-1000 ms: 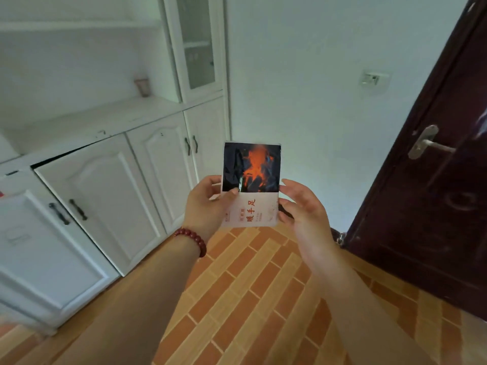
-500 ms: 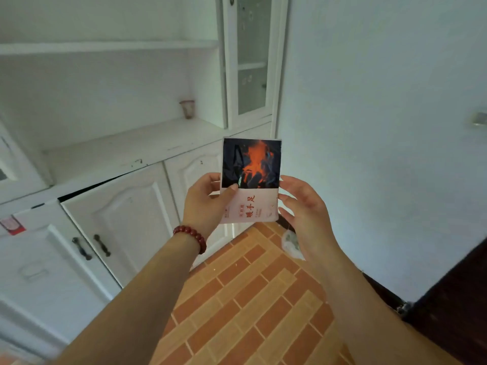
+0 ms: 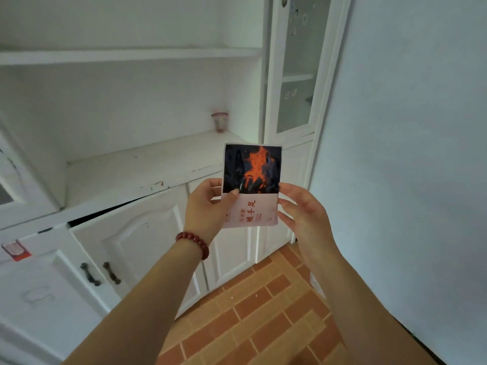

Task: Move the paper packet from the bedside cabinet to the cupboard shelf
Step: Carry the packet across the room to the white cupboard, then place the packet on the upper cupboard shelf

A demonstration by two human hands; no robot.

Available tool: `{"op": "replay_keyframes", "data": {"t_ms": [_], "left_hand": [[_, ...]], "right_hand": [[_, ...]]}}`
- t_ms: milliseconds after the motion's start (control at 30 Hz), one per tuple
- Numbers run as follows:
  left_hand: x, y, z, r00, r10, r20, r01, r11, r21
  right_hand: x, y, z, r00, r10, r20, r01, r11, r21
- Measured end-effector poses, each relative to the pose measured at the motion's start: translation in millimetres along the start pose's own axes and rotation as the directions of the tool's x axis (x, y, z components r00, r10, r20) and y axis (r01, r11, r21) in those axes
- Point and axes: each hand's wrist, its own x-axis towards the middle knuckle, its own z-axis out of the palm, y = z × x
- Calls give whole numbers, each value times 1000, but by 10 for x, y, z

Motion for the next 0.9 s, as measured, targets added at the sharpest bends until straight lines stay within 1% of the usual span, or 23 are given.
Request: {"op": "replay_keyframes", "data": {"t_ms": [233, 367, 467, 667, 900], "left_hand": [[1049, 14, 355, 996, 33, -77, -35, 999, -26], [1616, 87, 566, 990, 58, -127, -56, 998, 16], [1962, 116, 688, 980, 80, -184, -69, 995, 65], [2502, 266, 758, 957, 126, -262, -88, 984, 152], [3100, 511, 701, 926, 237, -292, -170, 956, 239]], "right_hand": [[1266, 37, 66, 997, -28, 77, 26, 999, 19], [1965, 5, 70, 991, -65, 115, 60, 997, 50], [2407, -5, 75, 980, -87, 182, 78, 996, 52], [3064, -66, 222, 950, -115, 291, 111, 993, 30], [3643, -227, 470, 940, -171, 296, 151, 984, 92]]}}
